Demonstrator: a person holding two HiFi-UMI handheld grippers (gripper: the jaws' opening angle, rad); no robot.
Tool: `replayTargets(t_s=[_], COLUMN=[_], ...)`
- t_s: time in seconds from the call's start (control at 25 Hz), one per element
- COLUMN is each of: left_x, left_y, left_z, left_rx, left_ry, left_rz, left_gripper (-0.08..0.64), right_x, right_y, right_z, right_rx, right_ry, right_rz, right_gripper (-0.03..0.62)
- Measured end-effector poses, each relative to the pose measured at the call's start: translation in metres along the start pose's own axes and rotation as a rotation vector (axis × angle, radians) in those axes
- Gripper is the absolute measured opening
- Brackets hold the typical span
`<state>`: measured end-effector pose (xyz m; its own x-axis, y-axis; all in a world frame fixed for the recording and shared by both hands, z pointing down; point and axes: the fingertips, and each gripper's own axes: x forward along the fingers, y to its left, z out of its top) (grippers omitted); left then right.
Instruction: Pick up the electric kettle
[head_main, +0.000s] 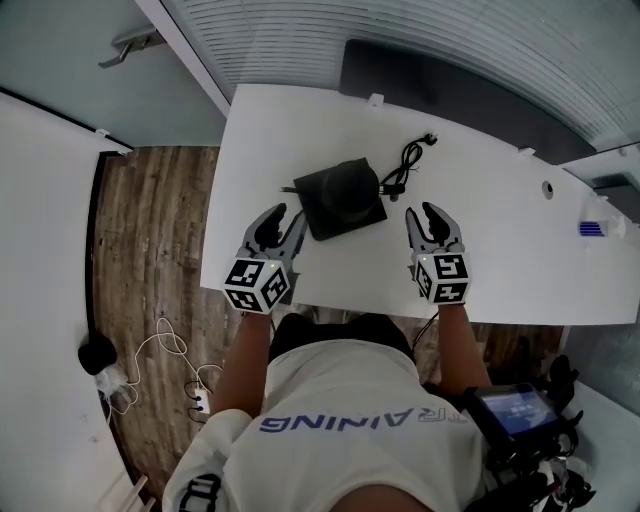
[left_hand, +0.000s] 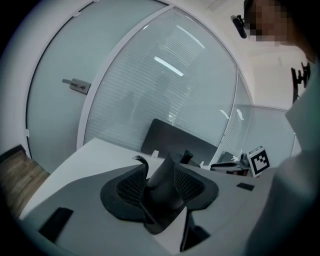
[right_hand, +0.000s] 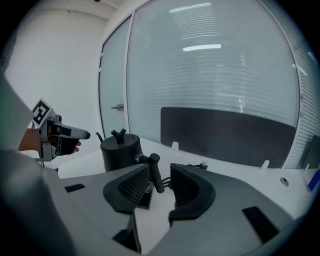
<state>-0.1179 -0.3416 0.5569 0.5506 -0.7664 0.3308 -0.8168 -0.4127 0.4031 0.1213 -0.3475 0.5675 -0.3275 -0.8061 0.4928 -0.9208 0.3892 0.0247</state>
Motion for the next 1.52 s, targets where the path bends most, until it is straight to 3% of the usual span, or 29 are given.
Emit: replayTargets(t_s=[0.32,1.0,1.52], left_x=[0.038,0.062,0.067], left_y=[0.025,0.036,0.037], left_z=[-0.020,-0.024,-0.023], left_rx=[-0.084,-0.105,-0.104], left_ry=[0.041,0.037,0.041], left_rz=[0.034,0.097,0.103], left_gripper=[0.176,0.172,0.103], right_x=[0.032,0.066,0.069], right_y=[-0.011,-0.007,0.001], right_z=[-0.027,-0.044,-0.045], right_rx=[-0.037,-0.066,-0.067], right_ry=[0.057,0.069,0.048], right_rz=[-0.001,0.061,0.120], right_gripper=[0.138,0.140,0.140])
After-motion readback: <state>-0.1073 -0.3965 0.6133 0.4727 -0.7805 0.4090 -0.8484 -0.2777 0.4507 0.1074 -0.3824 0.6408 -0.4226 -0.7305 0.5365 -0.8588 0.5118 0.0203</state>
